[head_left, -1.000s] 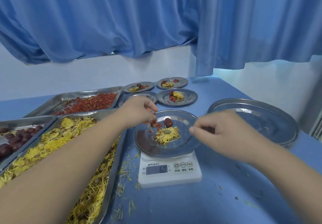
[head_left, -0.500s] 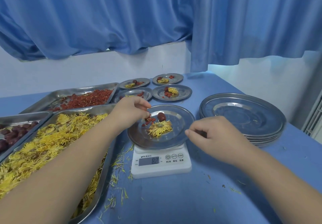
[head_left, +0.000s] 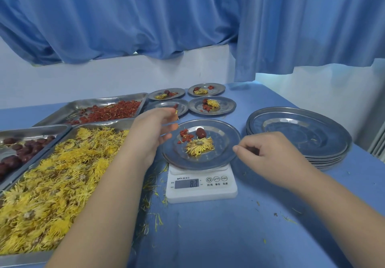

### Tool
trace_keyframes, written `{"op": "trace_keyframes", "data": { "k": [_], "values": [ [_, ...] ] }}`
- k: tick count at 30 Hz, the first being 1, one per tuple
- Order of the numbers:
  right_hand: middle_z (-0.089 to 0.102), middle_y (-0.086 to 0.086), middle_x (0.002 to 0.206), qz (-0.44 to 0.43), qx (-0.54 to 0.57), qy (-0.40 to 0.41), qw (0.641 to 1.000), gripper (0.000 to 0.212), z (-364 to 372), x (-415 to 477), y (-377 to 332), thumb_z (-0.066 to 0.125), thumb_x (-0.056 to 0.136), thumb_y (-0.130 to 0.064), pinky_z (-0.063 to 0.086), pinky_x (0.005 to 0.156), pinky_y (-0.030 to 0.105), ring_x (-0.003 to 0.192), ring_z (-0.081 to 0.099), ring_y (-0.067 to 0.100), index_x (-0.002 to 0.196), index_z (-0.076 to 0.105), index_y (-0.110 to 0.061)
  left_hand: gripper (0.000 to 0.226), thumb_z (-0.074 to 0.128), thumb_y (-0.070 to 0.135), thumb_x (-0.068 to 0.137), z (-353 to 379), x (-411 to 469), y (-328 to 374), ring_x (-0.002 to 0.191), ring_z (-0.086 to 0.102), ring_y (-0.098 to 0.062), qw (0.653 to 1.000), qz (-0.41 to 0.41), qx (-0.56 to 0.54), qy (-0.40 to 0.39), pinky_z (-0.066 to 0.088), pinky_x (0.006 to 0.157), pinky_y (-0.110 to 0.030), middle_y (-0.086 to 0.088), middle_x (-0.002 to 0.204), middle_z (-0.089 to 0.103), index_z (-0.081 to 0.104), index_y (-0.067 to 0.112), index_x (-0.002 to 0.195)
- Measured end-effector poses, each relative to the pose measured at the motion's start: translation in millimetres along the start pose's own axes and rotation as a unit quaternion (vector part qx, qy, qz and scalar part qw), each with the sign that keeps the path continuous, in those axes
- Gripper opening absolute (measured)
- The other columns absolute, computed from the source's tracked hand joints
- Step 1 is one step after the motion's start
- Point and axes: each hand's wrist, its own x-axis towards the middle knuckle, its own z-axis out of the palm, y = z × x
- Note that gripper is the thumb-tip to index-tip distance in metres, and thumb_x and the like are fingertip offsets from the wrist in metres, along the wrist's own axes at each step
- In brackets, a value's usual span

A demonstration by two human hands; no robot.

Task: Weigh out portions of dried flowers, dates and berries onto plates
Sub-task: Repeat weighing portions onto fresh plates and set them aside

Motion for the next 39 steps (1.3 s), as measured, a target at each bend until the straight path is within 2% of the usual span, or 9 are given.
{"op": "trace_keyframes", "data": {
  "k": [7, 10, 14, 18, 22, 25, 29, 34, 39],
  "values": [
    [0.057, -0.011, 0.055, 0.089, 0.058, 0.047, 0.993, 0.03, 8, 2, 1, 0.059, 0.085, -0.036, 0.037, 0.05, 0.014, 0.051, 0.05, 0.006, 0.058, 0.054, -0.024, 0.011, 0.063, 0.028, 0.088, -8, -12, -7, 0.076, 0.072, -0.012, 0.997, -0.033, -0.073, 0.013, 0.049, 0.077, -0.032, 0.008, 0.082, 0.074, 0.072, 0.023, 0.093],
    [0.063, -0.003, 0.06, 0.144, 0.06, 0.014, 0.988, 0.025, 13, 4, 3, 0.061, 0.083, -0.039, 0.047, 0.057, 0.028, 0.055, 0.062, 0.012, 0.067, 0.053, -0.023, 0.009, 0.062, 0.028, 0.088, -12, -14, -8, 0.076, 0.069, -0.012, 0.995, -0.026, -0.082, 0.049, 0.047, 0.081, -0.032, 0.011, 0.075, 0.072, 0.07, 0.024, 0.09],
    [0.066, 0.0, 0.06, 0.207, 0.114, -0.009, 0.972, 0.024, 23, 4, 5, 0.062, 0.083, -0.039, 0.05, 0.053, 0.031, 0.046, 0.064, 0.013, 0.076, 0.05, -0.019, 0.012, 0.057, 0.028, 0.09, -16, -18, -7, 0.075, 0.072, -0.015, 0.991, -0.04, -0.124, 0.029, 0.048, 0.076, -0.033, 0.009, 0.075, 0.07, 0.067, 0.023, 0.094],
    [0.067, 0.005, 0.071, 0.256, 0.2, 0.011, 0.946, 0.023, 27, 6, 6, 0.065, 0.083, -0.036, 0.05, 0.048, 0.031, 0.053, 0.068, 0.018, 0.081, 0.051, -0.018, 0.015, 0.055, 0.029, 0.09, -14, -19, -6, 0.078, 0.071, -0.011, 0.993, -0.03, -0.089, 0.065, 0.047, 0.081, -0.035, 0.01, 0.078, 0.071, 0.067, 0.023, 0.097],
    [0.061, 0.008, 0.072, 0.28, 0.276, 0.012, 0.919, 0.013, 30, 8, 2, 0.065, 0.087, -0.02, 0.05, 0.046, 0.029, 0.052, 0.066, 0.019, 0.083, 0.053, -0.014, 0.021, 0.056, 0.031, 0.091, -10, -22, -5, 0.082, 0.073, -0.012, 0.991, -0.066, -0.115, 0.033, 0.04, 0.099, -0.049, 0.008, 0.087, 0.072, 0.065, 0.023, 0.108],
    [0.058, 0.007, 0.068, 0.28, 0.31, 0.011, 0.909, 0.012, 32, 9, -3, 0.06, 0.088, -0.007, 0.049, 0.05, 0.031, 0.053, 0.065, 0.02, 0.08, 0.054, -0.013, 0.023, 0.054, 0.031, 0.092, -11, -24, -3, 0.08, 0.074, -0.015, 0.982, -0.084, -0.168, 0.002, 0.03, 0.106, -0.061, 0.008, 0.08, 0.074, 0.063, 0.02, 0.11],
    [0.055, 0.01, 0.067, 0.274, 0.401, 0.026, 0.874, 0.017, 28, 13, -11, 0.054, 0.09, 0.005, 0.05, 0.049, 0.028, 0.054, 0.065, 0.022, 0.08, 0.053, -0.01, 0.016, 0.053, 0.032, 0.091, -15, -25, 1, 0.078, 0.073, -0.016, 0.975, -0.077, -0.206, -0.014, 0.029, 0.102, -0.057, 0.009, 0.075, 0.07, 0.062, 0.021, 0.099],
    [0.053, 0.017, 0.085, 0.258, 0.491, 0.051, 0.83, 0.02, 9, 24, -10, 0.054, 0.088, 0.009, 0.053, 0.053, 0.024, 0.066, 0.056, 0.025, 0.081, 0.055, -0.01, 0.017, 0.053, 0.032, 0.089, -11, -22, 10, 0.08, 0.071, -0.017, 0.975, -0.046, -0.213, -0.034, 0.039, 0.087, -0.045, 0.006, 0.078, 0.069, 0.065, 0.021, 0.095],
    [0.057, 0.008, 0.067, 0.241, 0.543, 0.074, 0.801, 0.023, -22, 45, 0, 0.051, 0.089, 0.011, 0.052, 0.049, 0.022, 0.052, 0.057, 0.016, 0.077, 0.052, -0.009, 0.013, 0.053, 0.027, 0.09, 14, -12, 23, 0.075, 0.071, -0.019, 0.975, -0.02, -0.215, -0.045, 0.049, 0.075, -0.039, 0.004, 0.072, 0.068, 0.064, 0.019, 0.089]
  ]
}}
